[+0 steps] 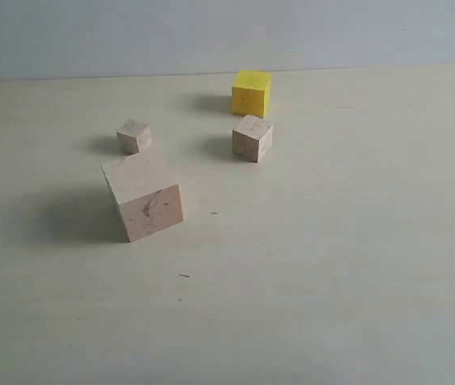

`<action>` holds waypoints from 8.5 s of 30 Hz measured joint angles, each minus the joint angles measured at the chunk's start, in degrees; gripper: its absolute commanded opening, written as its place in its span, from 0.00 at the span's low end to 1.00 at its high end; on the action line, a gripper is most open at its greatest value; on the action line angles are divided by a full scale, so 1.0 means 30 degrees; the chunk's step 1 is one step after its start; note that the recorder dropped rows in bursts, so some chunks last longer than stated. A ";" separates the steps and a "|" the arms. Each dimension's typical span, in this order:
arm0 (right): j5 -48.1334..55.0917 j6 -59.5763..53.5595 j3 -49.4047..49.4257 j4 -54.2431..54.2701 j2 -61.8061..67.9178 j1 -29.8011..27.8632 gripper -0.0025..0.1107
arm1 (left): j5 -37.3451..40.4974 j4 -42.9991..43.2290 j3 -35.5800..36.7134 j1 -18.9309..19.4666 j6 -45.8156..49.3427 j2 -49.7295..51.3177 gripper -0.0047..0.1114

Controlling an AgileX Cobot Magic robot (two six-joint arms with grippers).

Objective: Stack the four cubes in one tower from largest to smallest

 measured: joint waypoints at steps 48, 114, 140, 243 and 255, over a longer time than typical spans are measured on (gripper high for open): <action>0.0000 0.0000 0.0000 0.0000 0.0000 0.0000 0.02 | 0.3253 -0.4772 -0.3024 0.0000 0.4737 1.1997 0.93; 0.0000 0.0000 0.0000 0.0000 0.0000 0.0000 0.02 | 1.4630 -0.4139 -1.9551 -0.5519 1.3841 2.7178 0.93; 0.0000 0.0000 0.0000 0.0000 0.0000 0.0000 0.02 | 1.2291 -0.3655 -1.9551 -0.5549 1.4387 2.9936 0.93; 0.0000 0.0000 0.0000 0.0000 0.0000 0.0000 0.02 | 1.3286 -0.4759 -1.9551 -1.0954 1.8033 3.0932 0.04; 0.0000 0.0035 0.0000 0.0000 0.0000 0.0000 0.02 | 1.3043 -0.4451 -1.9551 -1.0954 1.7599 3.0979 0.04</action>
